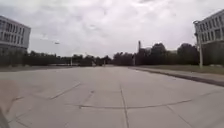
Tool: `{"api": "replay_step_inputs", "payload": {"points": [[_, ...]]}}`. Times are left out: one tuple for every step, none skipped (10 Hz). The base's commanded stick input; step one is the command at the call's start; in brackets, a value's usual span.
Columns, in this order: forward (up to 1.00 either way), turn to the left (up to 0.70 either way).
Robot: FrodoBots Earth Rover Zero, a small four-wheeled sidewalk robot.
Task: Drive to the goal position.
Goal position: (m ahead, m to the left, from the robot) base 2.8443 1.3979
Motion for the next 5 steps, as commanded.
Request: {"api": "replay_step_inputs", "payload": {"points": [[0.70,0.00],[0.70,0.00],[0.70,0.00],[0.70,0.00],[0.70,0.00]]}}
